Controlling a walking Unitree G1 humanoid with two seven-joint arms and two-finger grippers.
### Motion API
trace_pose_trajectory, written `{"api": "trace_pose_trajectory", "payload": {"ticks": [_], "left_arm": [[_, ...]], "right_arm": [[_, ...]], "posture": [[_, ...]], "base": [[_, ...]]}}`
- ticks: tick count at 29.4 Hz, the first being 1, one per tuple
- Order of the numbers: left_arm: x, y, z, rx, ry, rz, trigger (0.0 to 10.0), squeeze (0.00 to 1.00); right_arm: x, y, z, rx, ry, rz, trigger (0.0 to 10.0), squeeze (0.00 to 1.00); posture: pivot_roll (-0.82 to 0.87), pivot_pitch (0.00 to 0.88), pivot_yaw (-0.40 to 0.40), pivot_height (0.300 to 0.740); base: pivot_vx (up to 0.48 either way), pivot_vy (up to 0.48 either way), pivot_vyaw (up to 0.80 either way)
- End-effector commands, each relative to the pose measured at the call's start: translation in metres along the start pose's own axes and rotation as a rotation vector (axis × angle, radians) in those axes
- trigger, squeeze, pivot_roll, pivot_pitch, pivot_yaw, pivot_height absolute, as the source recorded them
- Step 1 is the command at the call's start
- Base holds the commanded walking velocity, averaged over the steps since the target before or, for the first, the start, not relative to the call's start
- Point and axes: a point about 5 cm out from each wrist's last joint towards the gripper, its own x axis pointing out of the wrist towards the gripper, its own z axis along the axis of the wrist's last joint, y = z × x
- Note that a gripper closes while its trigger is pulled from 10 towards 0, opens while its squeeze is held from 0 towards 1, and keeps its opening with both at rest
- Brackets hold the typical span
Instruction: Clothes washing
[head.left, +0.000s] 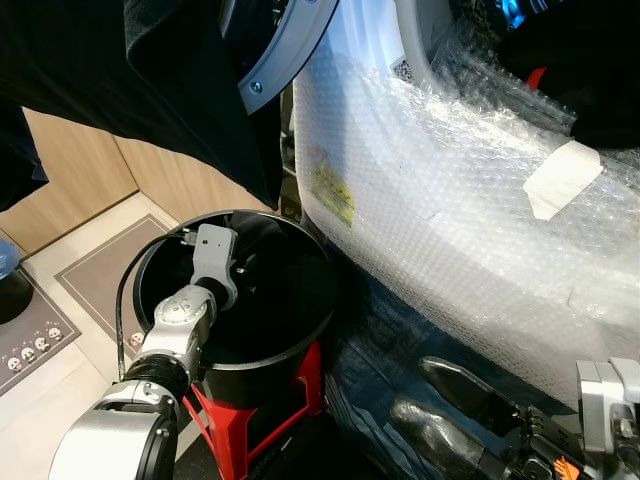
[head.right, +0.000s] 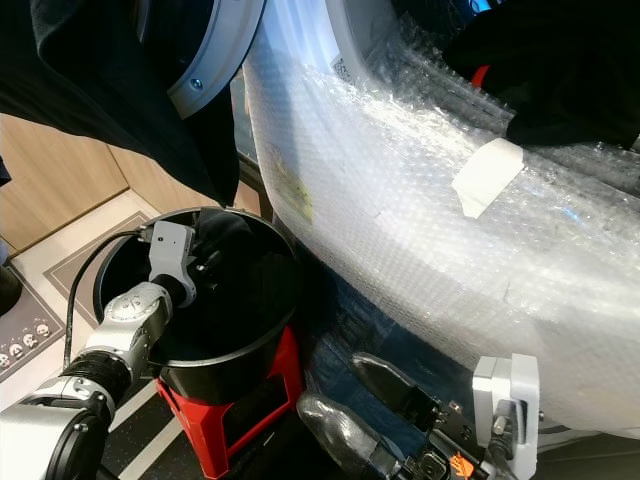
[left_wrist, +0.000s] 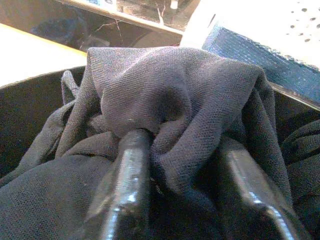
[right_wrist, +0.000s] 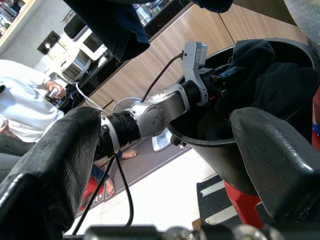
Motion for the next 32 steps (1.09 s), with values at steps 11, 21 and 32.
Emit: {"api": "trace_pose_trajectory", "payload": {"ticks": [11,21,32], "left_arm": [[-0.003,-0.001,-0.006,0.017,0.013,-0.023,0.0,0.0],[-0.007,0.008,-0.003,0.021,-0.008,-0.001,0.0,0.0],[-0.022,-0.002,0.002,0.013,-0.17,-0.009,0.0,0.0]], "right_arm": [[0.002,0.004,0.0,-0.003,0.006,0.023,10.0,0.0],[0.005,0.0,0.001,-0.003,0.005,0.042,10.0,0.0],[0.016,-0.014,0.008,-0.022,-0.007,0.1,10.0,0.0]], "posture": [[-0.25,0.277,-0.071,0.74],[-0.23,0.252,-0.082,0.74],[-0.18,0.18,-0.097,0.74]], "base": [[0.0,0.0,0.0],[0.0,0.0,0.0],[0.0,0.0,0.0]]}}
